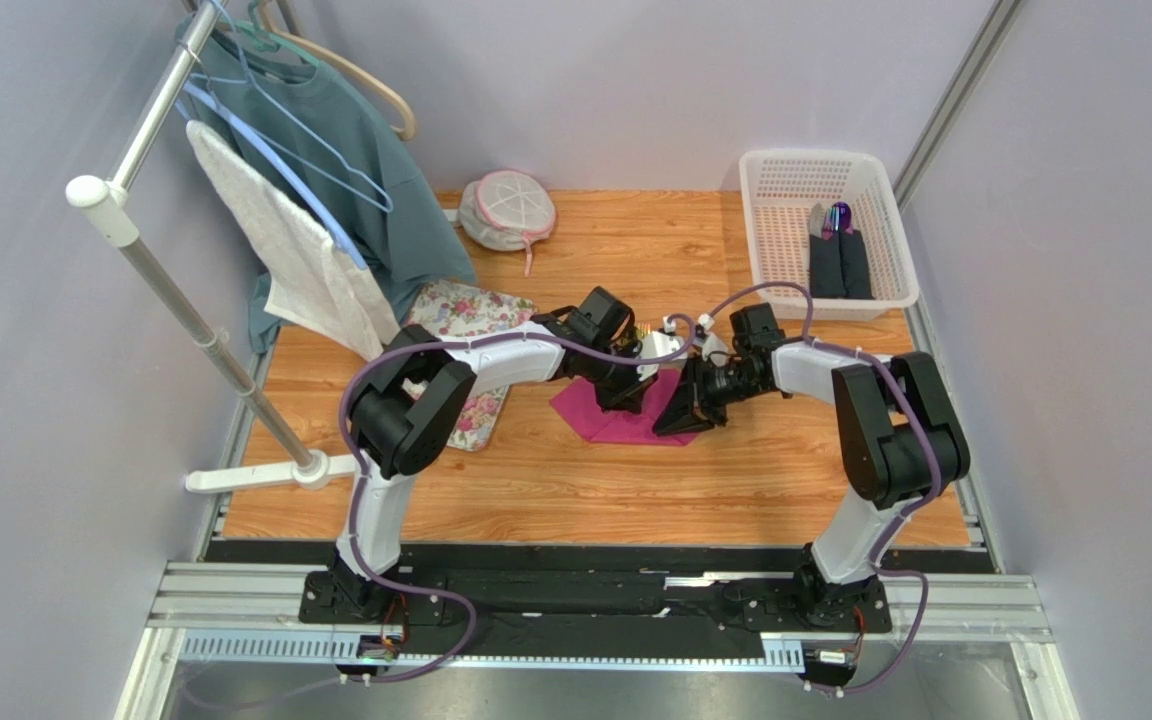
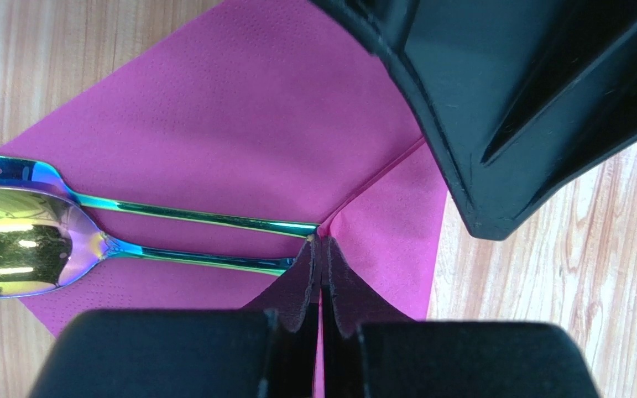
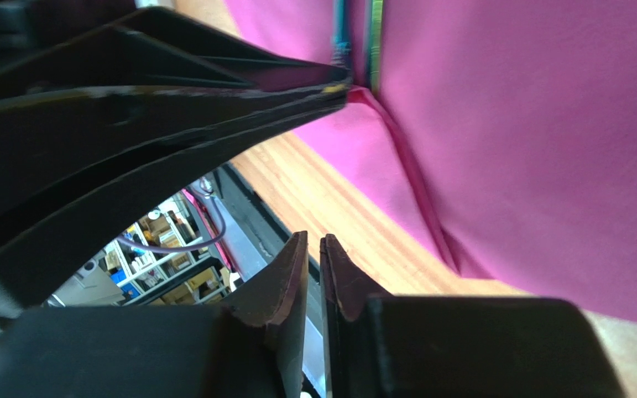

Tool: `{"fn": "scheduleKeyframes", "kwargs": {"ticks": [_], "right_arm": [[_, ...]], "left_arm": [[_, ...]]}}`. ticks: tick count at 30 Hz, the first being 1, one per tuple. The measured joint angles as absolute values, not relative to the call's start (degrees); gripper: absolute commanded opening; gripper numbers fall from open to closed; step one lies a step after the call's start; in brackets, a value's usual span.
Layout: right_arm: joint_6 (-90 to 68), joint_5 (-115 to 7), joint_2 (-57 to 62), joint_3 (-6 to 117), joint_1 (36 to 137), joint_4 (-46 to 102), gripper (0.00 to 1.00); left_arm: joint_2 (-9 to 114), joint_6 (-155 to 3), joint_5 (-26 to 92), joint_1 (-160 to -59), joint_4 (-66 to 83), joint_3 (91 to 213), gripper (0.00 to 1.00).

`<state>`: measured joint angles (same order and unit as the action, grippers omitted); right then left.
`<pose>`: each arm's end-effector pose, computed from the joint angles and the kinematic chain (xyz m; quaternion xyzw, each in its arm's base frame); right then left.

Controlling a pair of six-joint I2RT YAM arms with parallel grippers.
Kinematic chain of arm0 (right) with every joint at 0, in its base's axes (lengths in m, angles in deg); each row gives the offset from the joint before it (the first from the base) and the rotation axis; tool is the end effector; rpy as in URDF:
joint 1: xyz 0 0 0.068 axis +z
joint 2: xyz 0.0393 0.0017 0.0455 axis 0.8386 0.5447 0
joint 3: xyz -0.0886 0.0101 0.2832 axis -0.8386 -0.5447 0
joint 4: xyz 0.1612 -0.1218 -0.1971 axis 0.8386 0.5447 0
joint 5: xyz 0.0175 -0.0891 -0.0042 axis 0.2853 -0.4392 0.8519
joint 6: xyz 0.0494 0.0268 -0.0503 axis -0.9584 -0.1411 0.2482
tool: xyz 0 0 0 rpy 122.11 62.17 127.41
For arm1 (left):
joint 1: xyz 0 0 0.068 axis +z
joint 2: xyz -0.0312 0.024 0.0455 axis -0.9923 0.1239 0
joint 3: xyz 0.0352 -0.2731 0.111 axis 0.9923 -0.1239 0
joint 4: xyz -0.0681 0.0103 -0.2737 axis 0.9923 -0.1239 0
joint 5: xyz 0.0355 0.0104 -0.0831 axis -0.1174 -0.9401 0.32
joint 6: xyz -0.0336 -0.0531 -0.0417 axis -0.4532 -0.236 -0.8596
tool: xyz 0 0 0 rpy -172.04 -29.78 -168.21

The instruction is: Place the utensils on the paper napkin and roll it up

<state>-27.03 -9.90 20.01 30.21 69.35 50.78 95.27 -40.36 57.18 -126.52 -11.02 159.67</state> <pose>0.3020 0.1174 0.1308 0.0126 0.8911 0.4536 0.0030 0.3206 -0.3526 0.1471 0.5821 0.7131 -0.3096 0.2383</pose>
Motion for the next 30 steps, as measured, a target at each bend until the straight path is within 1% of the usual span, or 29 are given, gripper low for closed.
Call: {"fn": "scheduleKeyframes", "kwargs": {"ticks": [6,13,16,18,19,21,22,26,30], "right_arm": [[-27.49,-11.98,23.84,30.21,69.75,50.06,0.06],[-28.13,-14.10,25.65,30.21,70.62,49.07,0.05],[-28.34,-15.12,26.20,30.21,70.84,48.97,0.02],[-28.45,-15.25,26.46,30.21,70.86,48.97,0.01],[-28.52,-15.21,26.53,30.23,70.86,48.99,0.01],[-28.58,-15.06,26.92,30.41,70.86,49.12,0.00],[-28.65,-14.77,27.14,30.54,70.82,49.23,0.00],[-28.89,-14.66,27.38,30.67,70.80,49.36,0.00],[-29.20,-14.66,27.38,30.67,70.80,49.36,0.00]], "left_arm": [[96.02,-40.95,57.20,-126.26,-10.83,159.69,0.00],[96.37,-41.32,57.23,-126.24,-10.94,160.35,0.00],[96.63,-41.45,57.33,-126.24,-10.98,160.87,0.01],[96.70,-41.60,57.33,-126.24,-11.02,161.03,0.05],[96.70,-41.71,57.33,-126.24,-11.07,161.09,0.13],[96.70,-42.28,57.36,-126.21,-11.05,161.20,0.23],[96.70,-42.89,57.38,-126.17,-11.00,161.20,0.30],[95.65,-48.05,58.30,-124.92,-11.00,160.39,0.36],[90.79,-56.07,61.92,-122.32,-11.37,157.42,0.37]]}}
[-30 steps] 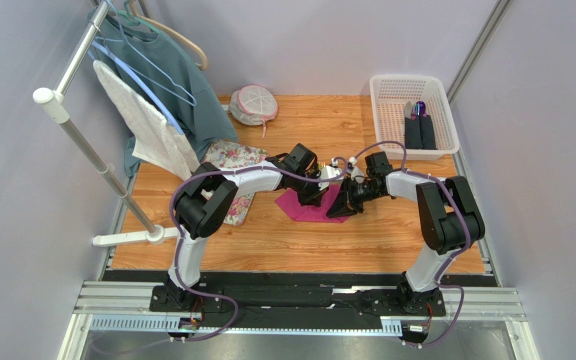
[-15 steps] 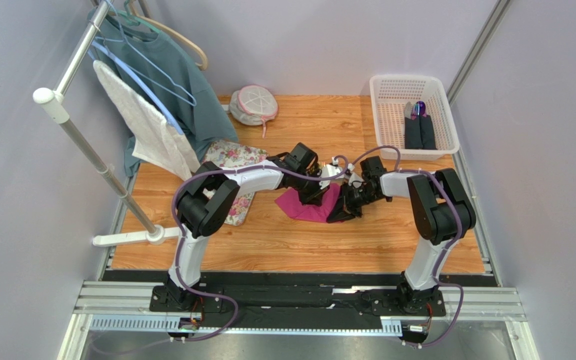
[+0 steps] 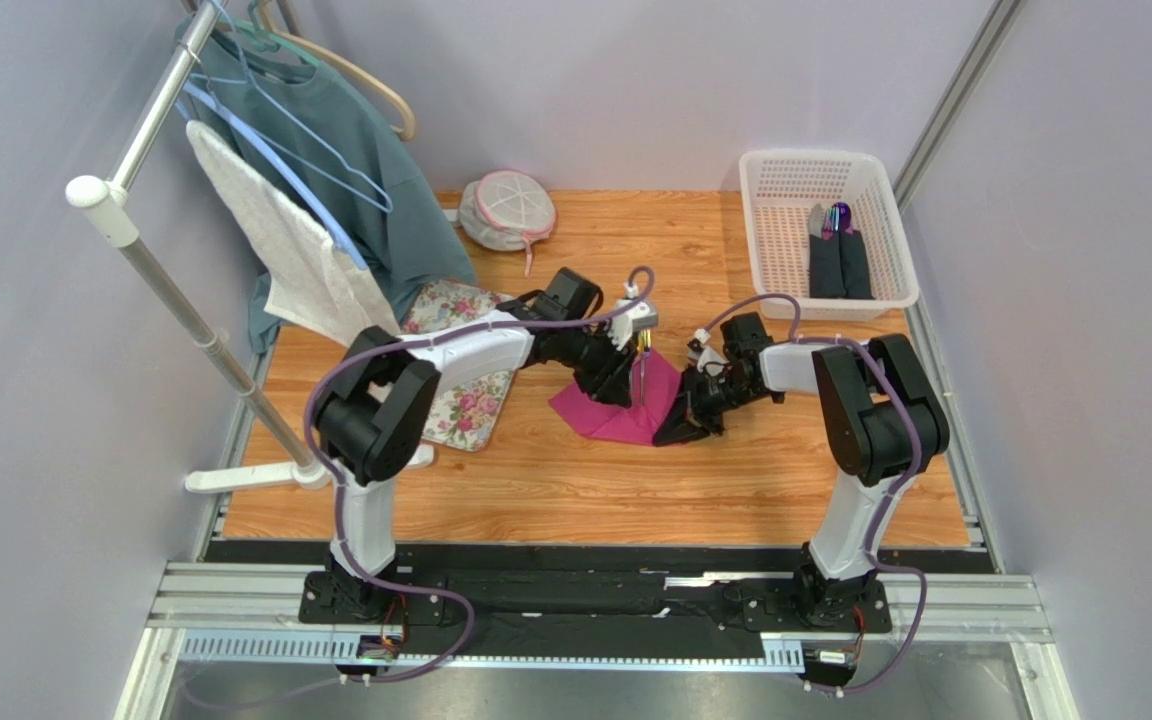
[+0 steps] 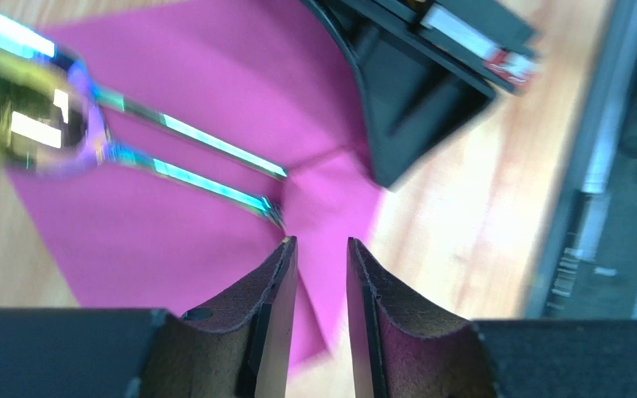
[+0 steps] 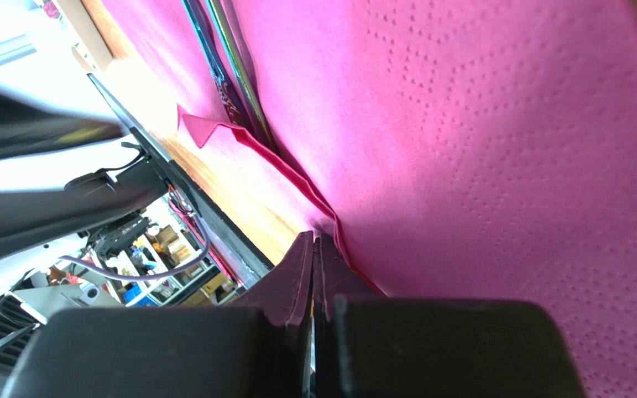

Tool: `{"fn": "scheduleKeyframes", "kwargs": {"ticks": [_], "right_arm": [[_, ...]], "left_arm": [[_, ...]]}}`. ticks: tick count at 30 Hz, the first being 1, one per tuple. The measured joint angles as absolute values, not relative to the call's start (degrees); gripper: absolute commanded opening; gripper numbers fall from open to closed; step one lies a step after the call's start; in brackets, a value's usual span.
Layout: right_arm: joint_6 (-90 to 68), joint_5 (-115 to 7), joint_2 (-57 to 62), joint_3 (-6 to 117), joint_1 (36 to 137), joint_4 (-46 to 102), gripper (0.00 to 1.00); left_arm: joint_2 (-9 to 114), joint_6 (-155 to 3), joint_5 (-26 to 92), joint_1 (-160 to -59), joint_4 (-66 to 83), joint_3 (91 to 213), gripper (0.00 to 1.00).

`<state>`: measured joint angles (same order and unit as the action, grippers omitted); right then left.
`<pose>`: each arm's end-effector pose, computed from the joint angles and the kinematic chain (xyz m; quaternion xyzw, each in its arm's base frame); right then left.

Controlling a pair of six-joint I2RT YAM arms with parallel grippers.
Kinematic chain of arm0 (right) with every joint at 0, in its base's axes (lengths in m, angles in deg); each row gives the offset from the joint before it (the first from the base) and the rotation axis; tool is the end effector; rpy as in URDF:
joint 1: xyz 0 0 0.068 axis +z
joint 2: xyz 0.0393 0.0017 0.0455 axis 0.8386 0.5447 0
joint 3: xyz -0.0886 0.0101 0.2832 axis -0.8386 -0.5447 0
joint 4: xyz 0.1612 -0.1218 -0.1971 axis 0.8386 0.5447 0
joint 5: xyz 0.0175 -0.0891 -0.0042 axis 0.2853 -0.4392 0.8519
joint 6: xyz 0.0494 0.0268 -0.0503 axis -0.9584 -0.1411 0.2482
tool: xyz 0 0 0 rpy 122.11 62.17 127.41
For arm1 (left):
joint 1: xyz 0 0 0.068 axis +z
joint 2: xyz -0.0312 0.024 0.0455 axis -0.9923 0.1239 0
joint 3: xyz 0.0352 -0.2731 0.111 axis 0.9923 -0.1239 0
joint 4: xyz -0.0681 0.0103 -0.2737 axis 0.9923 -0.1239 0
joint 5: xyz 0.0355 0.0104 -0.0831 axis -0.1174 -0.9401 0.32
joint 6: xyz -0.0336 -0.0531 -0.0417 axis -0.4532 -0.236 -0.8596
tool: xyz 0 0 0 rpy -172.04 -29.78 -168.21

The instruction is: Place the utensils on the paper napkin and roll it up

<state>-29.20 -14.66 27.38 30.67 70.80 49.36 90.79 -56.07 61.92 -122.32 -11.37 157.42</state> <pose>0.3054 0.1231 0.0906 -0.0451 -0.9114 -0.4072 0.0383 0.3317 -0.3224 0.1715 0.4586 0.7810 -0.3697 0.2072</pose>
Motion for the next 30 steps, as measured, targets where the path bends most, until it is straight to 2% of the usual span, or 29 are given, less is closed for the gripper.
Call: {"fn": "scheduleKeyframes", "kwargs": {"ticks": [7,12,13,15,30], "right_arm": [[-29.48,-14.69,27.42,30.67,70.80,49.36,0.00],[-29.52,-14.71,27.42,30.67,70.80,49.38,0.00],[-29.52,-14.71,27.42,30.67,70.80,49.40,0.00],[-29.52,-14.71,27.42,30.67,70.80,49.40,0.00],[-29.61,-14.25,28.06,31.11,70.78,49.84,0.00]], "left_arm": [[83.54,-71.24,69.60,-120.40,-8.86,149.01,0.42],[86.53,-82.30,73.09,-120.68,-4.36,145.36,0.44],[87.45,-84.29,73.42,-120.68,-3.24,145.14,0.49],[89.05,-87.83,73.88,-120.68,-0.90,144.85,0.50],[94.29,-98.89,75.52,-120.64,7.75,144.77,0.52]]}}
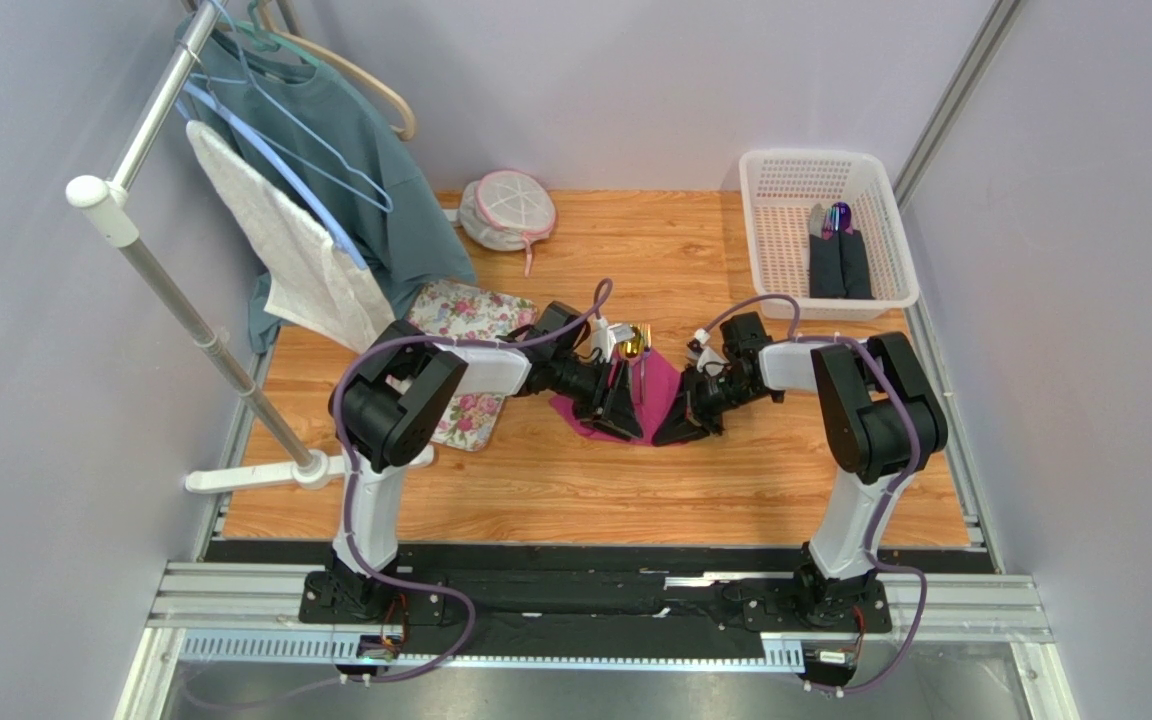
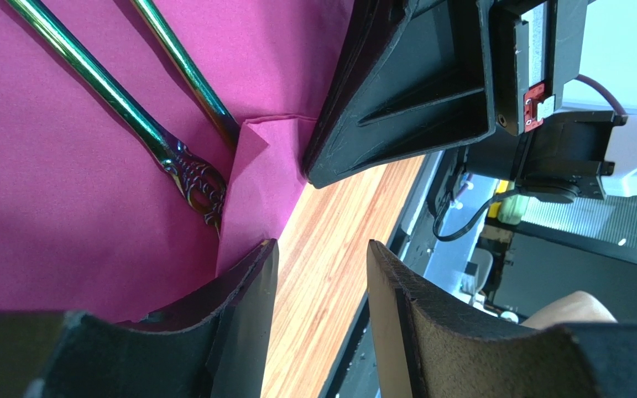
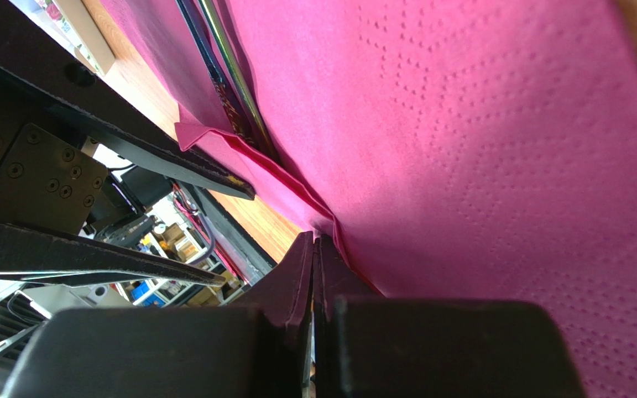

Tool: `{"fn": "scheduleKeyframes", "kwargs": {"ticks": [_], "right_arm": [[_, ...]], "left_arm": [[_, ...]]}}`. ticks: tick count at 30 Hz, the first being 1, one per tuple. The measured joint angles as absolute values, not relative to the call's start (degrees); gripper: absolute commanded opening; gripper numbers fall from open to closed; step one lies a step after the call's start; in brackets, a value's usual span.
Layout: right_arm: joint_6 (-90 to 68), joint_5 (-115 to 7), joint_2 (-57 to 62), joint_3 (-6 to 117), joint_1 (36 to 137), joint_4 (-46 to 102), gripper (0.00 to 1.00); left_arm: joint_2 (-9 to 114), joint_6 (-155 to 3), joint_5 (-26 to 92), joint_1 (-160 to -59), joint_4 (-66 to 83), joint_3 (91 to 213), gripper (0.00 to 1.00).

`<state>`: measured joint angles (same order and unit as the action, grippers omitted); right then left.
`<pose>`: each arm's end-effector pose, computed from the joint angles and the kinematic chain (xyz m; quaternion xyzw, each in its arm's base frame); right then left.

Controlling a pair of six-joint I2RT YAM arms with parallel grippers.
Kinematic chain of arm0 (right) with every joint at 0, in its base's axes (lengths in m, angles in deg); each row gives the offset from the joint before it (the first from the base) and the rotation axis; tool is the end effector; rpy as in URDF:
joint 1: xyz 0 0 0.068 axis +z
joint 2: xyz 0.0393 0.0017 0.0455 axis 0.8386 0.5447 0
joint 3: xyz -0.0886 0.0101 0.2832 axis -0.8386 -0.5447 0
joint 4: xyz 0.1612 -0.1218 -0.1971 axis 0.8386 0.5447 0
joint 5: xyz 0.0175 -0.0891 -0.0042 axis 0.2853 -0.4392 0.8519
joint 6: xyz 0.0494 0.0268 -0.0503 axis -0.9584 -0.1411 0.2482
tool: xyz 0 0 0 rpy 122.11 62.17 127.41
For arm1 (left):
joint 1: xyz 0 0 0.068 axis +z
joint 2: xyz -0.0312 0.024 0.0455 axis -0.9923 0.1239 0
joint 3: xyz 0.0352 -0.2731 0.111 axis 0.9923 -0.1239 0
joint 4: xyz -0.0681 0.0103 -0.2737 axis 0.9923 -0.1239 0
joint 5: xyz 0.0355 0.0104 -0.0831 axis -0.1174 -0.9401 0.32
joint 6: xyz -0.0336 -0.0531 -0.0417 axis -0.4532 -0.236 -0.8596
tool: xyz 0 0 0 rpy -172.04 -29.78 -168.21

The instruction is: Place the utensils on the paper napkin and roll it up

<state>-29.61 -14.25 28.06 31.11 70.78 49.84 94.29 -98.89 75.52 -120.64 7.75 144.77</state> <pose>0.3063 0.1235 0.0888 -0.0506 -0.9102 -0.4084 0.0464 0.3144 -0.3056 0.1101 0.1721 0.8454 -0.5055 0.0116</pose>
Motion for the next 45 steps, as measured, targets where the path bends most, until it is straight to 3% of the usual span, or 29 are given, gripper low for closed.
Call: {"fn": "scheduleKeyframes", "kwargs": {"ticks": [36,45], "right_arm": [[-28.69,-13.62,29.17,32.18,70.60,51.19,0.00],[-28.30,-13.62,29.28,32.44,70.58,51.61,0.00]], "left_arm": [[93.48,-100.46,82.91,-112.38,11.75,136.07,0.51],[89.70,-97.82,80.70,-113.71,11.86,135.35,0.46]]}}
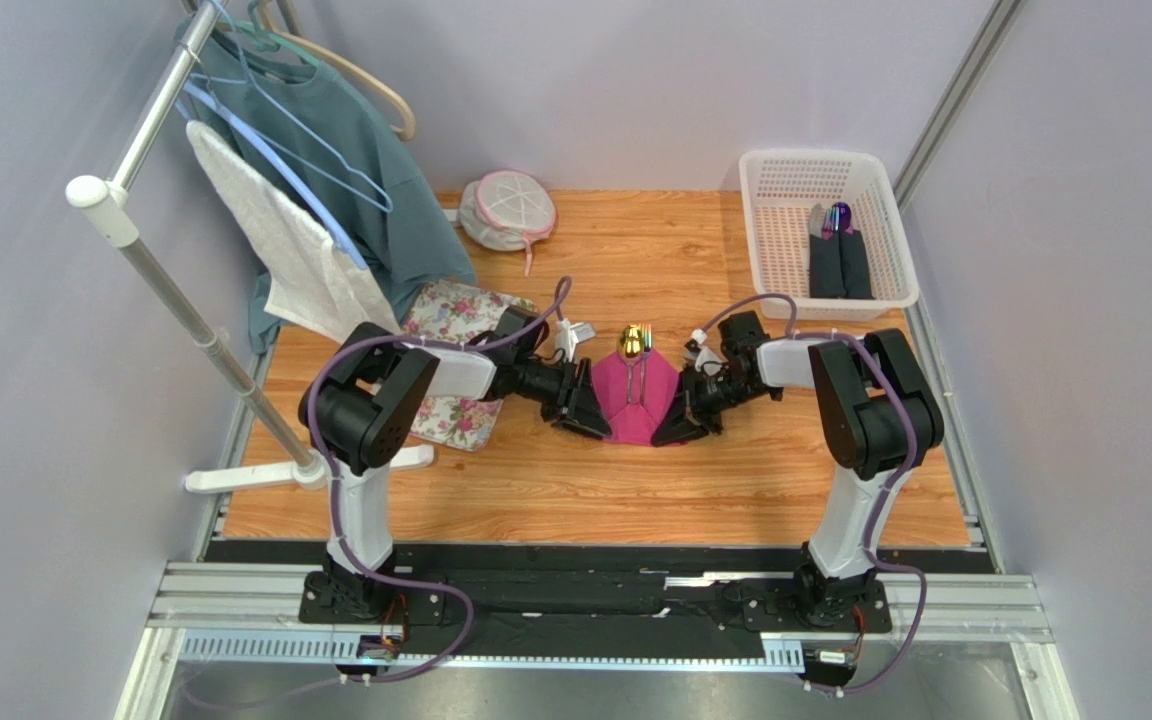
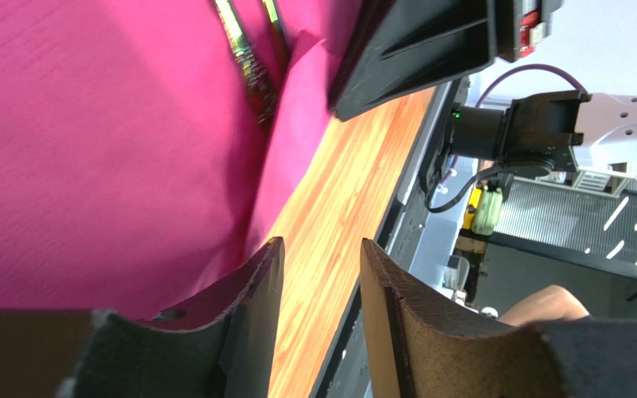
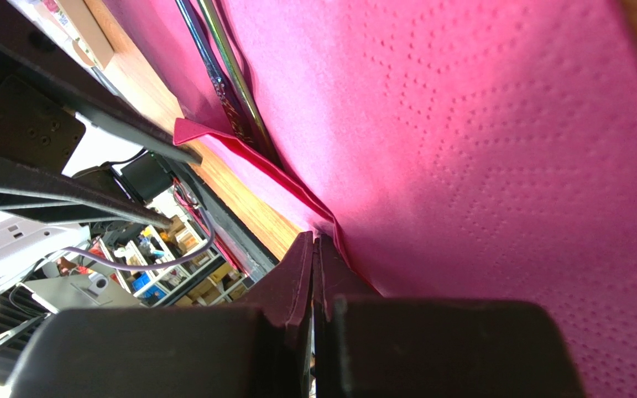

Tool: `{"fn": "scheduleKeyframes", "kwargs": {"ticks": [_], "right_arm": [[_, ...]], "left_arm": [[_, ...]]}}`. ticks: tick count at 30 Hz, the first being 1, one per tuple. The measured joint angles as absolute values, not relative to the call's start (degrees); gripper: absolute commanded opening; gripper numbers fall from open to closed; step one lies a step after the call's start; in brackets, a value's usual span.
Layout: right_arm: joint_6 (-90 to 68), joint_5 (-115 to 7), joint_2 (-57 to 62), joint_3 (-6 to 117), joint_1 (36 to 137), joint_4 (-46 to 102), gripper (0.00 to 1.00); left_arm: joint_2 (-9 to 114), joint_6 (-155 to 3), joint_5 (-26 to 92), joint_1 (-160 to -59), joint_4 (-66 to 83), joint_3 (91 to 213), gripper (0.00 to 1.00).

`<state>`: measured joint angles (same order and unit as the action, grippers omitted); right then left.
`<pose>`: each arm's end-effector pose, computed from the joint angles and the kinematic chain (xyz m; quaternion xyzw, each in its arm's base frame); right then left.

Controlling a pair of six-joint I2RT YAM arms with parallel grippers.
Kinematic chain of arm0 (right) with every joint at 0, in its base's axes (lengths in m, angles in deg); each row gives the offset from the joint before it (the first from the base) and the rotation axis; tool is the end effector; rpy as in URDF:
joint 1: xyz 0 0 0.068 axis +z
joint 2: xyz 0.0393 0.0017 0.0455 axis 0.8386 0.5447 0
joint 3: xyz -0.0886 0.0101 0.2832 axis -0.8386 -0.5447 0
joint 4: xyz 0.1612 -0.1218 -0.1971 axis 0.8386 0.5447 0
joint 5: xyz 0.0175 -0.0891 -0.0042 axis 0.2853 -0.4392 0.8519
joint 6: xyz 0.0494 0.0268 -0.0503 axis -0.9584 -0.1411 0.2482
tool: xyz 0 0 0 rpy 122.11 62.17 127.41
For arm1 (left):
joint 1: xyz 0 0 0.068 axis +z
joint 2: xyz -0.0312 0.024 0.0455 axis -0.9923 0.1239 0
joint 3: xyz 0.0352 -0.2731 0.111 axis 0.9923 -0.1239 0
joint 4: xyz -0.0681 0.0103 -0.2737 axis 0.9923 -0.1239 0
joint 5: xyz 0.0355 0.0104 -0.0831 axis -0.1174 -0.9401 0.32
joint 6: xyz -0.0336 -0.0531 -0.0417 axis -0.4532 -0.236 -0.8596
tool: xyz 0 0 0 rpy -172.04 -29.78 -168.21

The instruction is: Place the utensils on the paper napkin and roll it up

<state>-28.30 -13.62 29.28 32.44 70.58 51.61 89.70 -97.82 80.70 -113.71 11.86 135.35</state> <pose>0.3093 0.1235 0.0873 -0.0470 -0.9092 -0.4099 0.0555 0.3126 -0.2477 0.1052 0.1399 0.8361 -0.5302 0.0160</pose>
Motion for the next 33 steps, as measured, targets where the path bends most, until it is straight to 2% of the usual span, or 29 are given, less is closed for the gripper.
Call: {"fn": "scheduleKeyframes", "kwargs": {"ticks": [6,15,19,24,33], "right_arm": [[-28.24,-13.66,29.28,32.55,70.58,51.76,0.00],[-27.73,-13.90,29.28,32.94,70.58,52.40,0.00],[-27.01,-14.47,29.06,33.34,70.58,53.25,0.09],[-25.72,-16.17,26.57,33.36,70.58,54.63,0.24],[-28.21,-13.81,21.94,33.36,71.98,52.90,0.24]], "left_arm": [[90.14,-99.79,79.89,-114.48,14.40,135.78,0.42],[93.81,-101.16,77.95,-114.35,15.42,136.74,0.29],[93.92,-100.95,77.38,-114.35,15.18,136.74,0.22],[94.20,-100.95,77.07,-114.35,15.01,136.79,0.21],[94.53,-100.68,77.20,-114.35,13.83,137.51,0.21]]}}
